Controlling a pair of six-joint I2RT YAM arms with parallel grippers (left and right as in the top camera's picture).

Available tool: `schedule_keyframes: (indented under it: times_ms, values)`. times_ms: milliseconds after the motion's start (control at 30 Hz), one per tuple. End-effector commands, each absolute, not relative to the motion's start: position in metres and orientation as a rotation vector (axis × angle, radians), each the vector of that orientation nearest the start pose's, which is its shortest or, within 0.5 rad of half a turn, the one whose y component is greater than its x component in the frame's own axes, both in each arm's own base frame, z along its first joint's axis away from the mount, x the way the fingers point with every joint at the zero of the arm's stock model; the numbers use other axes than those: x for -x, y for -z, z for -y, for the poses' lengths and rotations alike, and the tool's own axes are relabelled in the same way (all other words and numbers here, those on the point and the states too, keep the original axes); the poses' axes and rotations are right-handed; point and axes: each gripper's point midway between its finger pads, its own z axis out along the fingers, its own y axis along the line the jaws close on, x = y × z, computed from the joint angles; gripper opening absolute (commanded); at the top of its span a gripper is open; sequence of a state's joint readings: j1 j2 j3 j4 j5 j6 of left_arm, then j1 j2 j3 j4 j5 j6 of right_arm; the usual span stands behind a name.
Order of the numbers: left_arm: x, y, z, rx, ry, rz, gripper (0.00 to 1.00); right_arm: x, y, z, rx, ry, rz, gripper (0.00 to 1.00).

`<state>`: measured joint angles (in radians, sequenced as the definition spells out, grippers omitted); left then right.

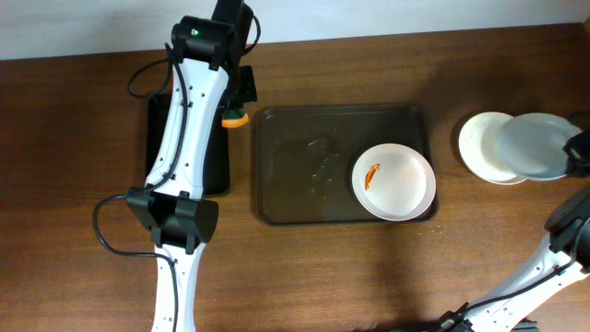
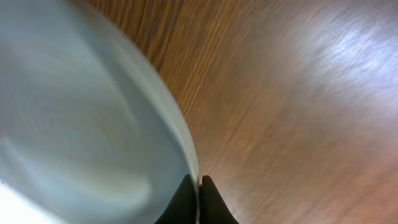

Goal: Clean dirty plates on tray and stack at the side
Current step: 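Carry the plate with the right gripper and stack it on the right plate, then move right gripper to the last plate and grasp its rim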

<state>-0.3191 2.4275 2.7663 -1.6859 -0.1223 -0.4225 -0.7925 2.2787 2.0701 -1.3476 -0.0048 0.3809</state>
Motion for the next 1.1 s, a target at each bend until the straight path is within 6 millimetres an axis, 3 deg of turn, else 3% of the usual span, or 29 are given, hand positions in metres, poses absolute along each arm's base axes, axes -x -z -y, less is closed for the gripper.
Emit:
schedule_keyframes:
  times_ms: [0,167,200,233,267,367,433,533,633,700,733,800,867,933,1067]
  values:
    - [-0.468,-0.181,0.132,0.152,-0.051,-2.894,0.03,-0.329,-0.068,0.296,-1.621,-0.13,-2.66,0.04]
    - [-0.469,-0.181,0.133,0.152,-0.049,-2.89,0.03,-0.337,-0.069,0.274,-1.577,-0.148,-2.722,0.04]
    - [-0.469,-0.181,0.133,0.152,-0.049,-2.889,0.04,-0.337,-0.07,0.267,-1.569,-0.153,-2.747,0.23]
    - [-0.469,-0.181,0.133,0.152,-0.049,-2.89,0.04,-0.335,-0.071,0.261,-1.576,-0.17,-2.767,0.8]
    - [-0.469,-0.181,0.133,0.152,-0.049,-2.89,0.05,-0.336,-0.075,0.26,-1.571,-0.181,-2.765,0.98]
    - [-0.469,-0.181,0.133,0.152,-0.049,-2.89,0.05,-0.335,-0.11,0.258,-1.542,-0.168,-2.724,0.98]
    - [-0.469,-0.181,0.133,0.153,-0.048,-2.889,0.05,-0.333,-0.159,0.23,-1.39,-0.32,-2.705,0.98]
    - [-0.469,-0.181,0.133,0.153,-0.048,-2.89,0.05,-0.315,-0.205,0.201,-1.314,-0.347,-2.699,0.98]
    - [-0.469,-0.181,0.133,0.153,-0.048,-2.889,0.04,-0.311,-0.23,0.158,-1.117,-0.331,-2.757,0.98]
    - [-0.469,-0.181,0.133,0.153,-0.048,-2.891,0.04,-0.302,-0.227,0.137,-1.075,-0.198,-2.821,0.98]
    - [-0.468,-0.181,0.132,0.152,-0.05,-2.893,0.04,-0.296,-0.217,0.132,-1.148,-0.061,-2.815,0.98]
    - [-0.468,-0.181,0.132,0.152,-0.05,-2.893,0.04,-0.297,-0.198,0.117,-1.183,-0.029,-2.805,0.98]
    - [-0.468,-0.181,0.132,0.152,-0.051,-2.895,0.04,-0.289,-0.163,0.101,-1.349,-0.042,-2.757,0.98]
    - [-0.468,-0.181,0.132,0.152,-0.052,-2.896,0.04,-0.285,-0.141,0.081,-1.285,-0.127,-2.729,0.99]
    - [-0.468,-0.181,0.132,0.152,-0.051,-2.895,0.04,-0.286,-0.131,0.054,-1.063,-0.177,-2.604,0.99]
